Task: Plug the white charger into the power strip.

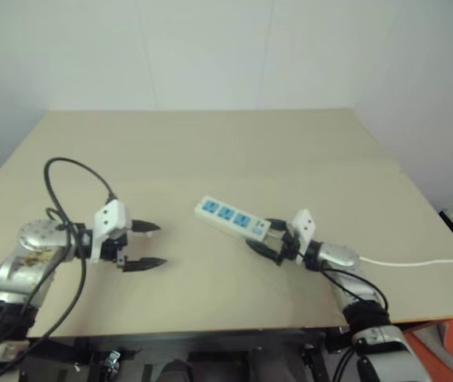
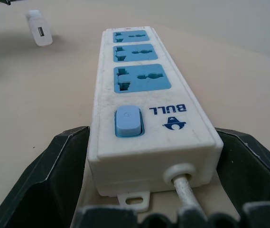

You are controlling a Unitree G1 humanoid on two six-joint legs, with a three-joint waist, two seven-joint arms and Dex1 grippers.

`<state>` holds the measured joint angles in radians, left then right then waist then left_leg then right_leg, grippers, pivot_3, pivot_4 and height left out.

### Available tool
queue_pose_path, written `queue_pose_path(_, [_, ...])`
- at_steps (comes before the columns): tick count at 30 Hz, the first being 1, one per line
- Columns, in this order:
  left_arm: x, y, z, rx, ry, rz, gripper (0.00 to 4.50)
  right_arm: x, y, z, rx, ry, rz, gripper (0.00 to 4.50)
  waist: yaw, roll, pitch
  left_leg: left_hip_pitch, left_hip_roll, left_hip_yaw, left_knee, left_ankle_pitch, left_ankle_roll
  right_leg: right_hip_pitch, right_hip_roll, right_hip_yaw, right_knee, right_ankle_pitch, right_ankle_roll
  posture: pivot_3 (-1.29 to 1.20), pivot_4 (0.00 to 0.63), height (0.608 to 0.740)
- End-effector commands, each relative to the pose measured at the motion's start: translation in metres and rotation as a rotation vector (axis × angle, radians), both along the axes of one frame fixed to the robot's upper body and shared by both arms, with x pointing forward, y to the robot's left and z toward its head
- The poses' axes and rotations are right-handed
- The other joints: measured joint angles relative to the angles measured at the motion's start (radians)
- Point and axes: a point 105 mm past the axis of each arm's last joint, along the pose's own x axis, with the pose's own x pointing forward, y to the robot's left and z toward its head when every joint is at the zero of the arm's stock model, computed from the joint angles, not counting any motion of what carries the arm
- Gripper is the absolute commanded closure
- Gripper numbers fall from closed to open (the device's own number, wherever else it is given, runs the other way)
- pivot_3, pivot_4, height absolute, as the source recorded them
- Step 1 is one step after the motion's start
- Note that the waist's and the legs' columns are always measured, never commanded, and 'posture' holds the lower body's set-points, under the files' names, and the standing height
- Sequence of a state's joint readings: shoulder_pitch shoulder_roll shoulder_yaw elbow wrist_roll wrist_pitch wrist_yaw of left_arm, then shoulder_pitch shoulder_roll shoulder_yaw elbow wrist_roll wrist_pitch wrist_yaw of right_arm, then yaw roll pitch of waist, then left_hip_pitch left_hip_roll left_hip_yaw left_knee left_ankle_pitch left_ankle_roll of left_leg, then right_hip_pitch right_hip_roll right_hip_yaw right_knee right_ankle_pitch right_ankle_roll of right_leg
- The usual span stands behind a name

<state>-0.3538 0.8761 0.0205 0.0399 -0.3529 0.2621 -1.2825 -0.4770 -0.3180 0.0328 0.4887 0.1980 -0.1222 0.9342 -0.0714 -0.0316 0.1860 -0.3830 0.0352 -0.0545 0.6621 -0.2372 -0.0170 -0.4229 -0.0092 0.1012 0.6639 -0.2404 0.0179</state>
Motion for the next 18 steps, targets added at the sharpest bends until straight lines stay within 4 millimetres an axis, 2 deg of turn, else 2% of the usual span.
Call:
queue_pose_path(1, [0.0018,0.0003,0.0107,0.006,-0.049,-0.007,0.0,-0.0067,0.0032,-0.0005,-0.014,-0.03,0.027,0.04,0.001,0.0,0.0,0.0,0.0,0.0,0.0,0.0,0.0,0.0,0.0,0.0,0.0,0.0,0.0,0.0,0.15,0.74])
queue_pose_path(6, [0.0021,0.0009,0.0106,0.007,-0.048,-0.003,0.0,-0.0064,0.0022,-0.0031,0.009,0.008,0.022,0.04,0.001,0.0,0.0,0.0,0.0,0.0,0.0,0.0,0.0,0.0,0.0,0.0,0.0,0.0,0.0,0.0,0.15,0.74])
queue_pose_path(11, [0.0017,0.0013,0.0095,0.008,-0.044,0.004,0.0,-0.0042,0.0032,0.0011,0.027,0.003,0.026,1.07,0.0,0.0,0.0,0.0,0.0,0.0,0.0,0.0,0.0,0.0,0.0,0.0,0.0,0.0,0.0,0.0,0.15,0.74])
queue_pose_path(18, [0.001,0.0019,0.0088,0.01,-0.041,0.006,0.0,-0.0048,0.0029,0.0028,0.012,-0.013,0.025,1.06,0.0,0.0,0.0,0.0,0.0,0.0,0.0,0.0,0.0,0.0,0.0,0.0,0.0,0.0,0.0,0.0,0.15,0.74])
